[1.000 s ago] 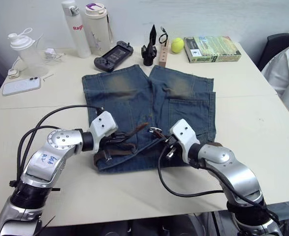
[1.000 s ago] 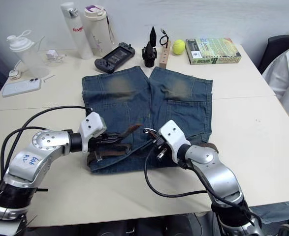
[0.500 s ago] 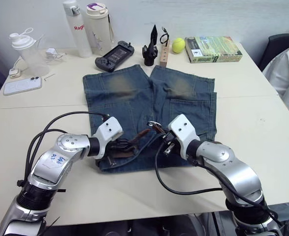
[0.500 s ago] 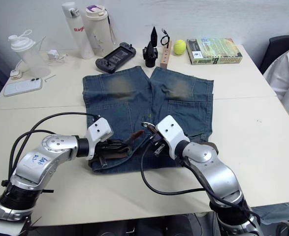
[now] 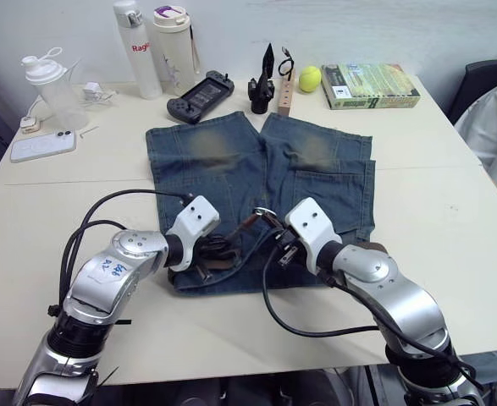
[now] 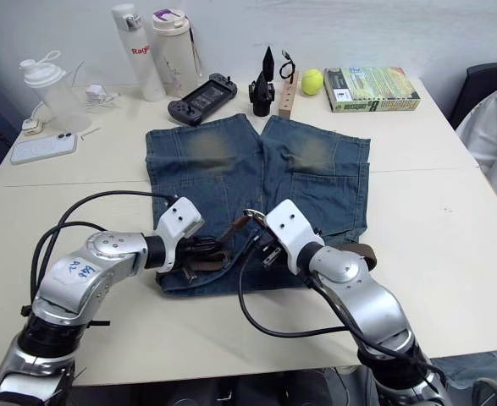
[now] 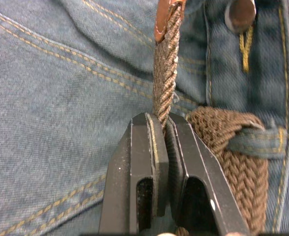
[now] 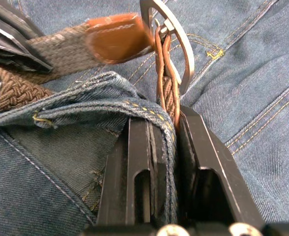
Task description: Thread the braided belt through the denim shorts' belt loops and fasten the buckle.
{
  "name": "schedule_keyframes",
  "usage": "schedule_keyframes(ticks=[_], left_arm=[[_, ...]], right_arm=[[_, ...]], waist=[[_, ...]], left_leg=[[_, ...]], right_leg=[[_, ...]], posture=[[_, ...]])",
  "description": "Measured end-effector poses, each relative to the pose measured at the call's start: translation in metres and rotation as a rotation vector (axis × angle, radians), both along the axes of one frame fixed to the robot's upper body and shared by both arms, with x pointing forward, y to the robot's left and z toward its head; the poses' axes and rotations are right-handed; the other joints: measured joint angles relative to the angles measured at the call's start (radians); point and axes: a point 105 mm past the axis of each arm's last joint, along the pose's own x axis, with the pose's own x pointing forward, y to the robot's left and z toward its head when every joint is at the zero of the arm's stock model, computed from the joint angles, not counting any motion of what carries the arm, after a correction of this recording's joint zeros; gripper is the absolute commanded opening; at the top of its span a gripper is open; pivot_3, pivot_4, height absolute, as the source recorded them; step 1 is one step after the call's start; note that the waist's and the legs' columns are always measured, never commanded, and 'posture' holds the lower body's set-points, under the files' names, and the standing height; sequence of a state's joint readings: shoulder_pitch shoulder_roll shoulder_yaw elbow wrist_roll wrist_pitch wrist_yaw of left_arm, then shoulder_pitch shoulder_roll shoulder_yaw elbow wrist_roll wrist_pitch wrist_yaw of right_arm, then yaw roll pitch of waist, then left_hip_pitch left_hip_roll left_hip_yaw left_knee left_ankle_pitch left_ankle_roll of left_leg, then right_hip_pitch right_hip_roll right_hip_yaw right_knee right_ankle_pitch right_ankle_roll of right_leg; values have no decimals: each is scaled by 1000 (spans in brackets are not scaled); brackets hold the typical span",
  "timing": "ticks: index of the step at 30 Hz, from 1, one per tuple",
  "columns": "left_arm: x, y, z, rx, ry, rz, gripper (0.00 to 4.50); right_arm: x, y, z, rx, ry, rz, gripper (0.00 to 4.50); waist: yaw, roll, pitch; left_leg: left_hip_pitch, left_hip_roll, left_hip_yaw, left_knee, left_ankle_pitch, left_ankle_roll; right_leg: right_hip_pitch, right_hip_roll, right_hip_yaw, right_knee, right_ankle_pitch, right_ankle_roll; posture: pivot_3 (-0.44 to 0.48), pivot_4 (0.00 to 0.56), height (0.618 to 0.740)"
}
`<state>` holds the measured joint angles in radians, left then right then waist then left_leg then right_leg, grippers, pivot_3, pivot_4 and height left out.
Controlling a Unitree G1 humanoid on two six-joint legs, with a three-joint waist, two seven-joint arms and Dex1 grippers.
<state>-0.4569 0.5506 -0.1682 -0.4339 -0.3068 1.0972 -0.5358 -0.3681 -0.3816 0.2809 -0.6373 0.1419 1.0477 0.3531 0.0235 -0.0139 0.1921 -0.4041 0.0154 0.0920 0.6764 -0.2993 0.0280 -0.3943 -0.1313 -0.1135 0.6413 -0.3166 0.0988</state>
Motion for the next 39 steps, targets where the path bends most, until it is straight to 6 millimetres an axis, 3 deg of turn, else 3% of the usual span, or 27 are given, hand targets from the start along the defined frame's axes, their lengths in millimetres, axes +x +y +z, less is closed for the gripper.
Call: schedule_keyframes(ticks=[7,21,23,25,26,29,34,39], left_arm=[[2,-11,1,-27,-6,8,0],[9,-32,6,-57,-77,-78,0],[10,-34,6,-73,-79,-79,0],[10,-35,7,-85,-87,-83,0],[10,-37,8,-93,-95,-87,0],[10,-40,10,-111,-105,-92,0],[9,-43,9,-121,-108,-103,0],[9,-44,9,-119,-118,-108,0]], right_arm=[[-2,2,-4,-35,5,18,66],[-8,7,-10,-264,-35,202,66],[-9,7,-10,-267,-32,208,1077],[-10,6,-10,-258,-20,214,1672],[-12,5,-12,-249,-5,222,2380],[-17,4,-11,-219,29,244,3299],[-31,-9,15,-143,82,321,3299],[-32,-27,63,-116,22,381,3299]], waist=[[1,0,0],[0,0,0],[-1,0,0],[-1,0,0],[0,0,0],[0,0,0],[1,0,0],[-1,0,0]], left_leg=[[0,0,0,0,0,0],[0,0,0,0,0,0],[0,0,0,0,0,0],[0,0,0,0,0,0],[0,0,0,0,0,0],[0,0,0,0,0,0],[-1,0,-1,0,-1,1],[0,1,-1,1,-2,3]], right_leg=[[0,0,0,0,0,0],[0,0,-1,-2,0,0],[0,0,-2,-2,0,0],[0,0,-2,-2,0,0],[0,0,-2,-2,0,0],[0,0,-3,-2,0,0],[1,-1,-2,-3,0,0],[2,-2,-1,-5,0,1]], posture=[[0,150,720],[0,150,720],[0,150,720],[0,150,720],[0,150,720],[0,150,720],[0,150,720],[0,150,720]])
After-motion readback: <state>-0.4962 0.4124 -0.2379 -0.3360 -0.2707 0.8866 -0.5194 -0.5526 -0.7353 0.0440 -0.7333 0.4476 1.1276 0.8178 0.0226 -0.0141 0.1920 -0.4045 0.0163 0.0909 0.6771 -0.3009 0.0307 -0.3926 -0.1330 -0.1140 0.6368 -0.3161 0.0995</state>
